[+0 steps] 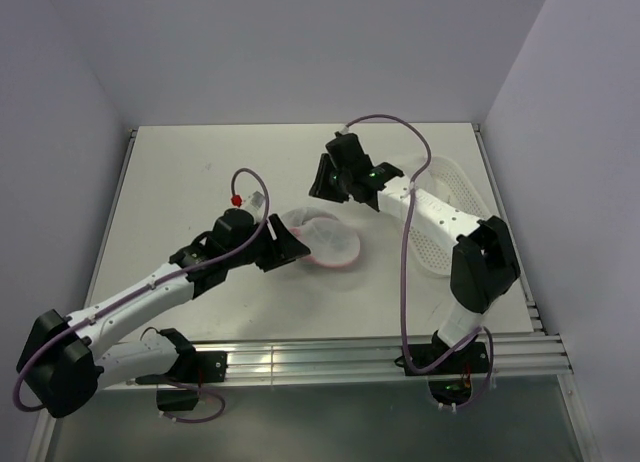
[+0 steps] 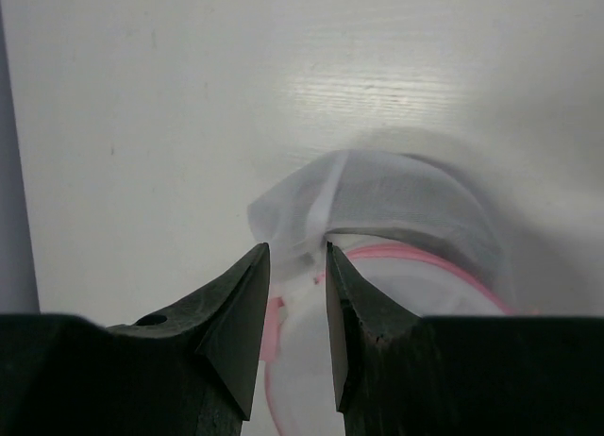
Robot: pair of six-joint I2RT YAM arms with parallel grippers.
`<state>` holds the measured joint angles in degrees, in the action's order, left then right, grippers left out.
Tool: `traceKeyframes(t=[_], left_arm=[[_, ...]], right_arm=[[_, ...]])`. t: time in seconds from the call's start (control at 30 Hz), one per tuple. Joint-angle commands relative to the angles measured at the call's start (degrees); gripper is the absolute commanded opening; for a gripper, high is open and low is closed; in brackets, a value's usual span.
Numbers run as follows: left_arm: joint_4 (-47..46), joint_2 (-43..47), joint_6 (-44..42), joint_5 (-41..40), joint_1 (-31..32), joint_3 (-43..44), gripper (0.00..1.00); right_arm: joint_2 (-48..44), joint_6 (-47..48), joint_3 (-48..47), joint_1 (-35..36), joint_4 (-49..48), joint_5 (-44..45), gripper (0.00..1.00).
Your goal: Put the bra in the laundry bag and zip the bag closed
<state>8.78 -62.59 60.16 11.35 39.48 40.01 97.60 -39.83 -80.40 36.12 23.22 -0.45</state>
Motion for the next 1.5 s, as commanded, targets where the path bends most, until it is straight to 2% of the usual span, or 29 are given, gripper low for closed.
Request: traceKeyframes(t=[0.0, 0.1, 0.27, 0.47, 0.77, 1.07, 1.2, 1.37, 1.4, 1.47], left_arm=[[-6.4, -0.5, 5.84, -5.28, 4.09, -1.16, 0.62], [-2.91, -4.2, 8.21, -8.36, 6.73, 1.21, 0.57], [-4.47, -6.49, 11.72, -13.79, 10.69, 1.91, 0.57], [-9.99, -7.9, 14.46, -18.46, 11.49, 1.04, 0.56], [-14.83, -14.66, 15.77, -19.79, 11.84, 3.41, 0.53], [-15.37, -13.44, 15.34, -24.53, 12.99, 2.97, 0.49], [-17.47, -12.56, 9.91, -24.46, 11.41, 2.54, 0.37], [-29.6, -9.66, 6.99, -12.7, 2.38, -5.62, 0.2], [-31.87, -9.31, 6.38, -10.59, 1.05, -6.86, 0.11], [-36.53, -9.22, 4.36, -4.27, -2.9, -8.8, 0.03]], right_arm=[[-3.73, 2.39, -1.96, -2.8, 3.58, 3.7, 0.38], [-7.32, 3.01, 0.94, -5.43, 3.76, 2.47, 0.38], [-11.11, 3.97, 3.14, -7.29, 4.29, 2.03, 0.38], [-14.28, 4.68, 5.43, -8.34, 4.9, 1.77, 0.38], [-16.48, 5.2, 7.72, -9.49, 5.16, 1.06, 0.38], [-17.27, 5.47, 8.68, -9.93, 4.9, 0.8, 0.38], [-17.09, 6.34, 8.94, -10.19, 4.11, 0.8, 0.38], [-17.97, 7.93, 9.65, -11.33, 2.88, -1.75, 0.38], [-18.15, 8.54, 9.74, -11.59, 2.62, -2.62, 0.38], [-18.59, 9.16, 10.0, -12.03, 2.35, -3.33, 0.38]])
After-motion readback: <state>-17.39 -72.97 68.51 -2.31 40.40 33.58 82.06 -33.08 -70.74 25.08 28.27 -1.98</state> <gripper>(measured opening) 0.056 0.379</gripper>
